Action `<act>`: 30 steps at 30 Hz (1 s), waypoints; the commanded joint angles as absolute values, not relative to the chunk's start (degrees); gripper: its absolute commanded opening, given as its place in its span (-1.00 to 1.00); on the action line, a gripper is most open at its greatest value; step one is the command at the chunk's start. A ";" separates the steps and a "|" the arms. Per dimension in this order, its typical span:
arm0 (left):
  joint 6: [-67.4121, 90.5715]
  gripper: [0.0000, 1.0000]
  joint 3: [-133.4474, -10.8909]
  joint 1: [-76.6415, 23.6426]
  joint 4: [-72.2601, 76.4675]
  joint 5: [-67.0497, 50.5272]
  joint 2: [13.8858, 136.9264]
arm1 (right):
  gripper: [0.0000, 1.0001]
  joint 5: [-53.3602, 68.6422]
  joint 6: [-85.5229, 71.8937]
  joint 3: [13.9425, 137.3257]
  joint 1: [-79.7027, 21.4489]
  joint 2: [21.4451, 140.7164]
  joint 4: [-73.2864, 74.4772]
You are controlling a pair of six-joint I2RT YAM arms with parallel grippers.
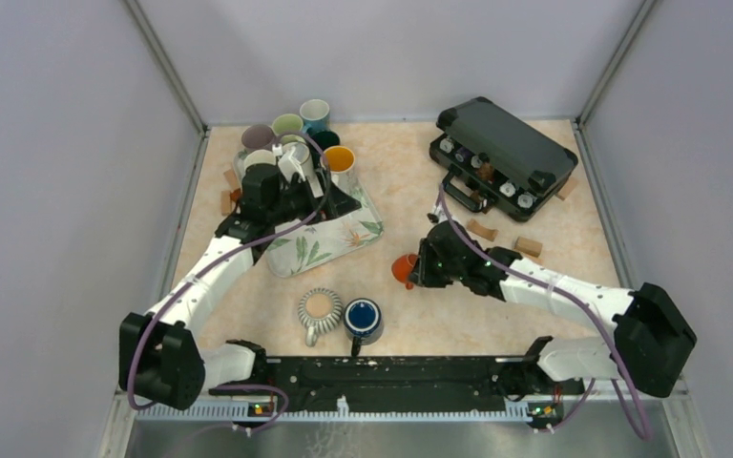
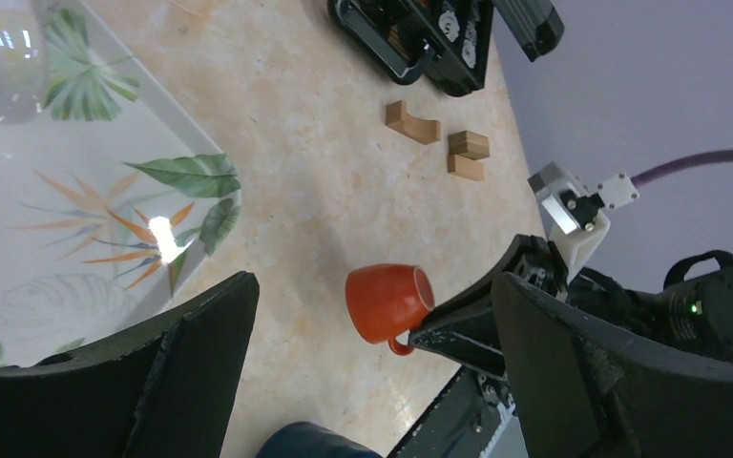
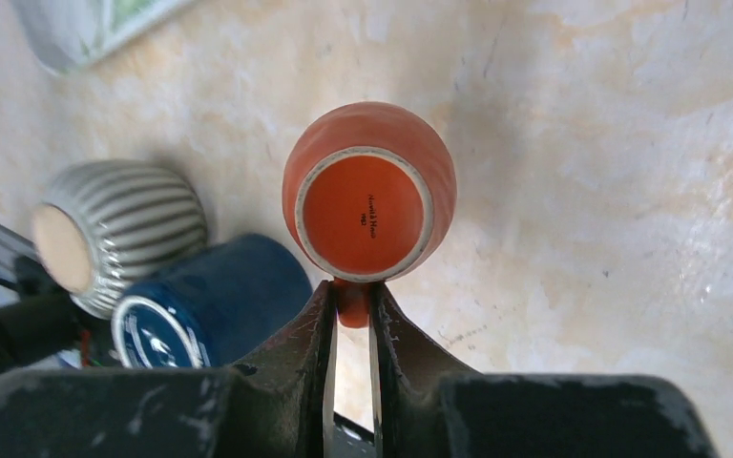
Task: Turn the mug right side up
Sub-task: Turn over the cup at the corner of the board.
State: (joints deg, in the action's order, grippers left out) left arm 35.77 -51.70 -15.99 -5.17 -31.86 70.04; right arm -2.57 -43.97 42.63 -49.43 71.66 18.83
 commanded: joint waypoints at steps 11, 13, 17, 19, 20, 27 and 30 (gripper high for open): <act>51.64 0.91 -46.17 -12.67 12.71 -47.94 71.96 | -1.00 5.80 -51.26 45.16 -40.31 67.18 -4.87; 53.71 0.85 -45.68 -12.66 15.05 -50.13 72.37 | -1.00 7.55 -52.95 45.24 -38.89 67.45 -8.22; 57.22 0.66 -44.89 -12.71 18.78 -53.88 73.99 | -1.00 9.88 -56.49 44.58 -37.75 68.01 -15.95; 60.60 0.61 -43.14 -12.67 23.75 -54.58 74.39 | -1.00 10.57 -58.05 44.48 -37.61 68.55 -19.33; 62.12 0.58 -42.54 -12.73 25.33 -54.92 74.66 | -1.00 10.96 -58.86 44.43 -37.61 68.84 -21.02; 68.50 0.42 -39.80 -14.07 33.22 -55.35 75.60 | -1.00 13.48 -64.01 43.92 -37.58 72.03 -31.85; 70.78 0.38 -39.11 -14.77 36.11 -55.08 75.77 | -1.00 14.81 -65.63 44.08 -37.60 73.72 -34.55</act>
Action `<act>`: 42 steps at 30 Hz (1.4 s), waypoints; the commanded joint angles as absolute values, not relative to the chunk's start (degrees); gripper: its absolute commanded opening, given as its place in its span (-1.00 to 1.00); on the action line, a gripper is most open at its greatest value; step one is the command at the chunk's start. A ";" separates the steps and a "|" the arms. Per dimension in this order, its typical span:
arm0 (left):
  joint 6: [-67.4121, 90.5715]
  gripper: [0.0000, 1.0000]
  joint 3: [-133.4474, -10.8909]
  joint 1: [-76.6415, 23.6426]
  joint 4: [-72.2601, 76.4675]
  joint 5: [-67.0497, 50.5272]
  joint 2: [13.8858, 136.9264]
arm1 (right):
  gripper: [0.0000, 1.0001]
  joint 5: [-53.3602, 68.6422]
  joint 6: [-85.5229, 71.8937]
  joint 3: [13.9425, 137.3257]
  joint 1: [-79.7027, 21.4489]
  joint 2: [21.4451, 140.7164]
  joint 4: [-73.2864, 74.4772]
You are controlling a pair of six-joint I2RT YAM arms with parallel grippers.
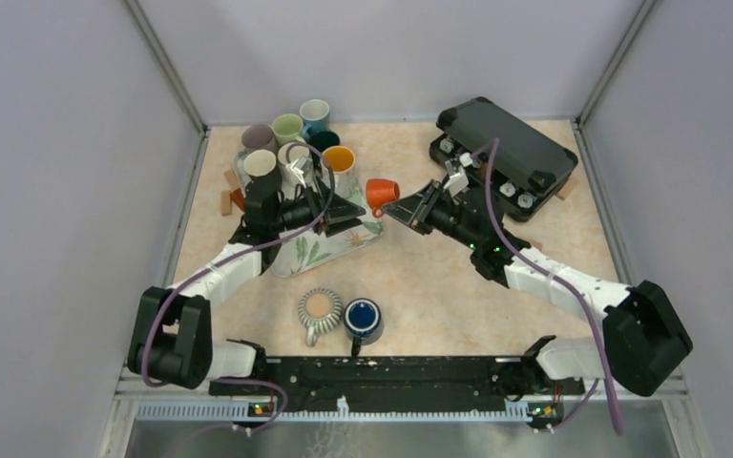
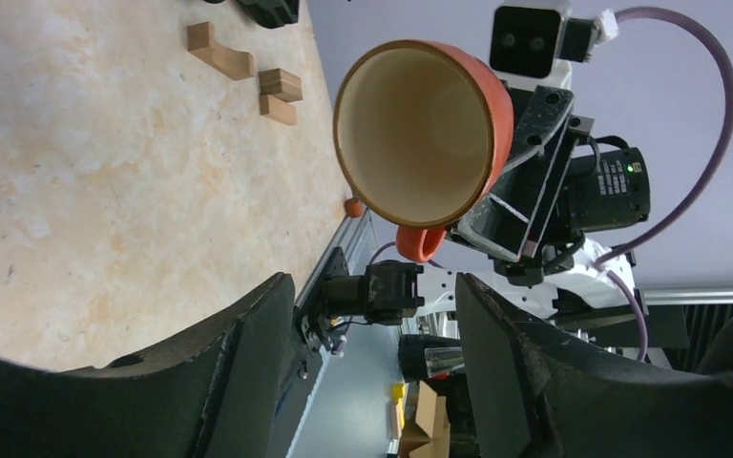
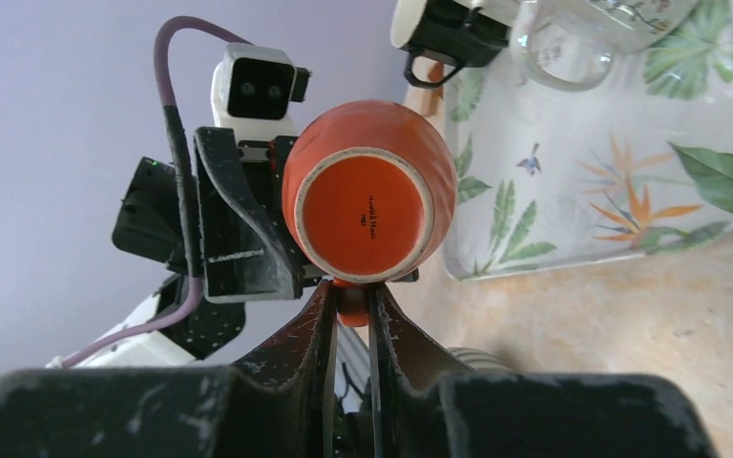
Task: Turn the mug right side up
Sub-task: Turn over the cup at the corner of the board.
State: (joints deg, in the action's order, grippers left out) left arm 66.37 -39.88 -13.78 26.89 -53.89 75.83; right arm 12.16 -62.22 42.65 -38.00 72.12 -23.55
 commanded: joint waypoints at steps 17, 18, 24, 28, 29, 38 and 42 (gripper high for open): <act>79.10 0.08 -39.19 -18.93 46.67 -53.20 79.11 | -1.00 16.08 -68.63 42.77 -37.56 75.22 -40.70; 79.55 0.07 -39.22 -19.04 47.21 -53.06 79.23 | -1.00 16.15 -68.64 42.73 -37.61 75.21 -40.76; 81.50 -0.05 -39.20 -19.26 49.66 -52.13 79.61 | -1.00 16.43 -68.71 42.56 -37.58 75.32 -41.05; 82.35 -0.11 -39.46 -19.29 50.74 -51.60 79.69 | -1.00 16.62 -68.87 42.29 -37.57 75.40 -41.44; 82.43 -0.13 -39.67 -19.33 50.79 -51.55 79.85 | -1.00 16.73 -68.95 42.25 -37.57 75.51 -41.49; 83.91 -0.34 -39.73 -19.65 53.04 -50.88 80.37 | -1.00 17.05 -69.25 41.37 -37.67 75.94 -42.63; 84.54 -0.43 -39.60 -19.79 54.21 -50.44 80.76 | -1.00 17.21 -69.34 41.06 -37.63 75.90 -42.80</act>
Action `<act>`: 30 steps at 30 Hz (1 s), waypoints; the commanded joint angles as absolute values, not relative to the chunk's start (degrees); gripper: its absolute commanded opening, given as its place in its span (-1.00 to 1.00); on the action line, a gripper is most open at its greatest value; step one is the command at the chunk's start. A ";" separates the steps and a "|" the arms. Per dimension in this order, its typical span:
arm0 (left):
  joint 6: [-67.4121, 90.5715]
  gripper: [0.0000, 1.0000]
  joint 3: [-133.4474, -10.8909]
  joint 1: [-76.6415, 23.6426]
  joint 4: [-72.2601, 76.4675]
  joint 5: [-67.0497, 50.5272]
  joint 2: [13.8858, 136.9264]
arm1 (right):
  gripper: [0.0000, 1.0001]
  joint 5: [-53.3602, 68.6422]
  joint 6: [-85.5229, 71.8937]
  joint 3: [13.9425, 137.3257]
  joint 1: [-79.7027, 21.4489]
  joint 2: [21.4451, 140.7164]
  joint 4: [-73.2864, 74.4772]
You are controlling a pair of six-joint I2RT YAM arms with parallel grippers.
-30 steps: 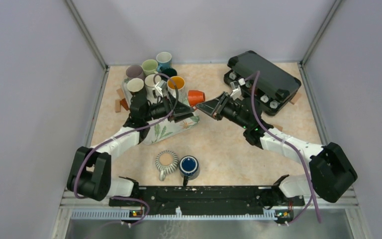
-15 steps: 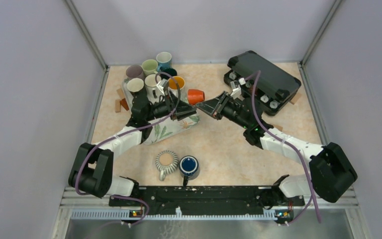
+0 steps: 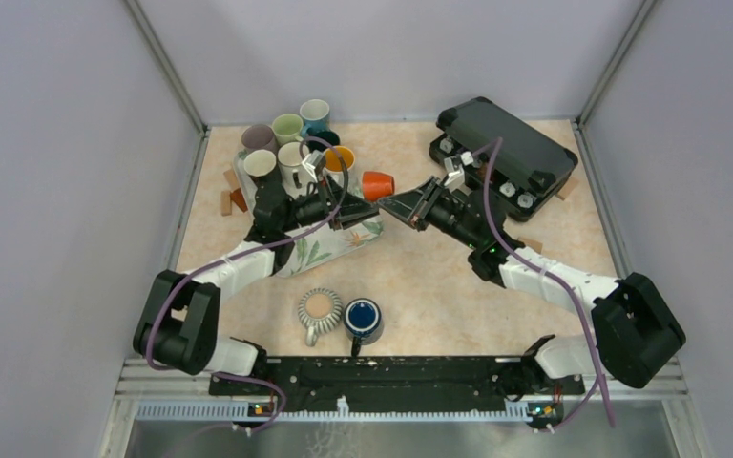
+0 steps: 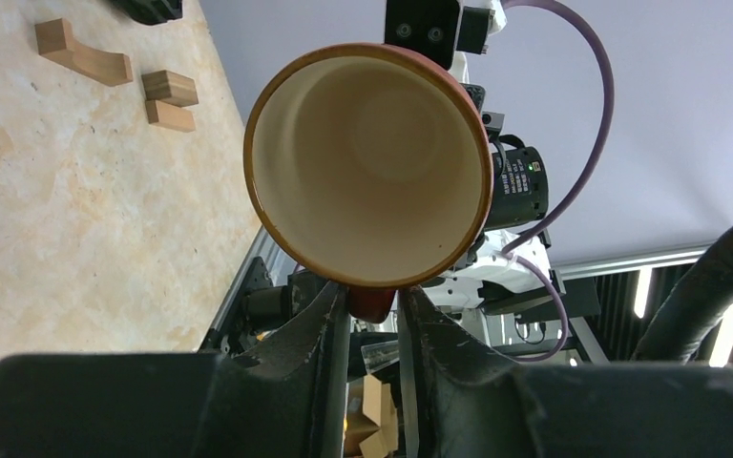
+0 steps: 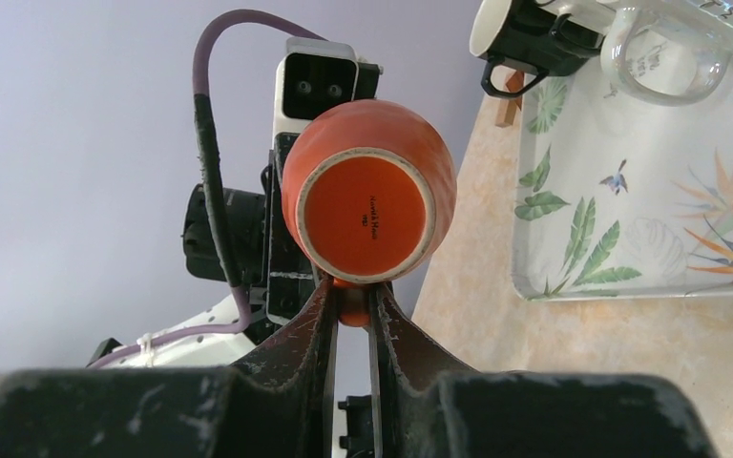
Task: Turn the mug right side up
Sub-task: Turn over the cup at the corner of the board.
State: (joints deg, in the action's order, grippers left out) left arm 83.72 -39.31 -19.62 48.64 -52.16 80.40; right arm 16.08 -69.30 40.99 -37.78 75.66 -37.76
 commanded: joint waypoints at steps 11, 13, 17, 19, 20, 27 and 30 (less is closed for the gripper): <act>83.53 -0.79 -39.58 -20.08 54.95 -49.25 80.65 | -1.00 16.90 -68.86 40.74 -38.42 75.99 -42.46; 82.32 -0.87 -39.57 -20.08 54.12 -48.76 80.17 | -1.00 16.67 -68.54 40.63 -38.41 75.80 -42.08; 78.83 -1.00 -40.01 -20.13 50.92 -47.55 78.57 | -1.00 16.07 -67.43 40.67 -38.66 75.25 -40.53; 76.75 -1.00 -40.50 -20.17 48.65 -46.93 77.77 | -1.00 15.79 -66.93 40.61 -38.74 75.08 -39.95; 75.85 -1.00 -40.66 -20.16 47.88 -46.70 77.45 | -1.00 15.70 -66.68 40.67 -38.78 75.09 -39.73; 69.57 -1.00 -42.35 -20.14 40.61 -44.44 74.84 | -0.51 14.84 -64.85 40.61 -39.06 74.56 -37.68; 66.26 -1.00 -43.32 -20.21 36.34 -43.30 73.86 | -0.26 14.36 -64.01 40.65 -39.06 74.03 -36.36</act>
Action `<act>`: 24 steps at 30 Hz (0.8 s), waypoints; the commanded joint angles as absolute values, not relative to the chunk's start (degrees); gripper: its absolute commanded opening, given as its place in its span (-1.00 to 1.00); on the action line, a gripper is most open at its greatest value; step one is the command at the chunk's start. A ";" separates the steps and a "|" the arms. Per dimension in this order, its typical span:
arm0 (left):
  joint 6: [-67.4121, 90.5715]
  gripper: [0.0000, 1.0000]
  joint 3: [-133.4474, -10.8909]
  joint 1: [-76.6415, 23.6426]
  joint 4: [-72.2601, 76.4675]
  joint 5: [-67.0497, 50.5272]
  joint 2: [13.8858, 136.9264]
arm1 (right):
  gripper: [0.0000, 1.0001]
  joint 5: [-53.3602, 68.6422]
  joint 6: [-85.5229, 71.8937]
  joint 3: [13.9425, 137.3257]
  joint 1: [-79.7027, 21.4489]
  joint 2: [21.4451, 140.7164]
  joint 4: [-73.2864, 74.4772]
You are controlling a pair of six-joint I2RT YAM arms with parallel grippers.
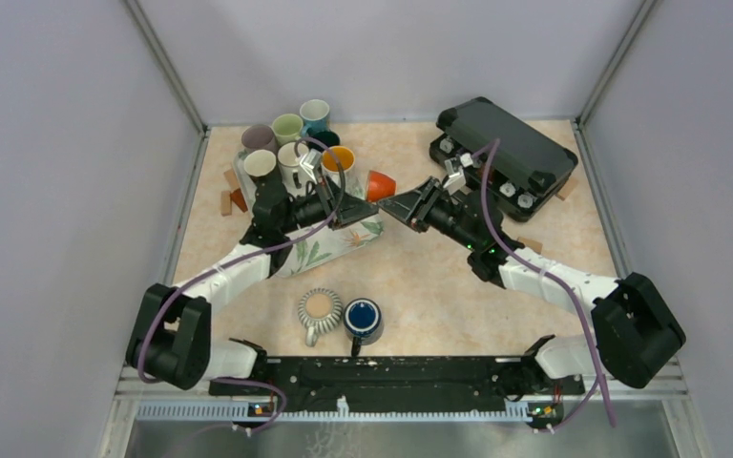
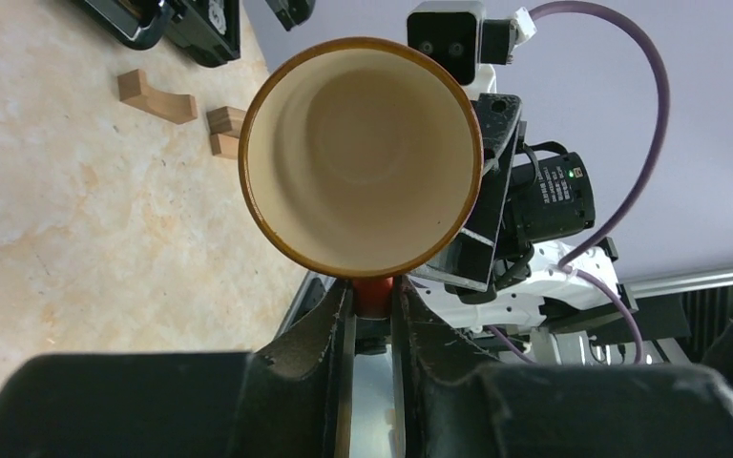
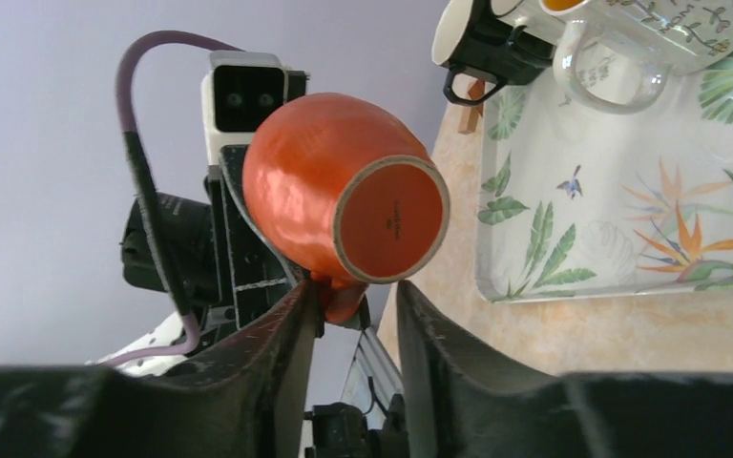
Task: Turn the mug right side up
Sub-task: Turn over the cup at the corner of the board.
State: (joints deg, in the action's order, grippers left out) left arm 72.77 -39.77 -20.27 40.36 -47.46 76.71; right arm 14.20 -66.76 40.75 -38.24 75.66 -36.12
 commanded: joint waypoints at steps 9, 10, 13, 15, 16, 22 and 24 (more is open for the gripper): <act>56.61 -1.00 -45.60 -20.21 23.35 -38.61 70.85 | 0.23 13.13 -60.23 41.31 -39.05 71.98 -30.34; 54.53 -1.00 -46.11 -20.18 20.43 -36.67 70.08 | 0.31 12.49 -59.59 41.17 -39.08 71.14 -29.29; 48.29 -1.00 -47.41 -20.18 12.14 -31.89 67.80 | 0.57 11.02 -56.78 41.54 -39.06 69.43 -25.00; 43.98 -1.00 -48.82 -20.15 5.95 -28.01 66.17 | 0.74 9.71 -54.27 42.83 -39.03 68.56 -19.58; 41.84 -1.00 -49.43 -20.06 2.81 -25.72 65.53 | 0.79 9.10 -52.98 43.67 -39.05 68.20 -17.24; 32.60 -1.00 -51.32 -20.13 -11.12 -11.03 62.44 | 0.97 5.35 -46.12 46.39 -39.06 65.95 -8.02; 30.87 -1.00 -51.12 -20.12 -13.17 -6.84 61.77 | 0.97 4.52 -44.50 46.82 -39.09 65.18 -5.98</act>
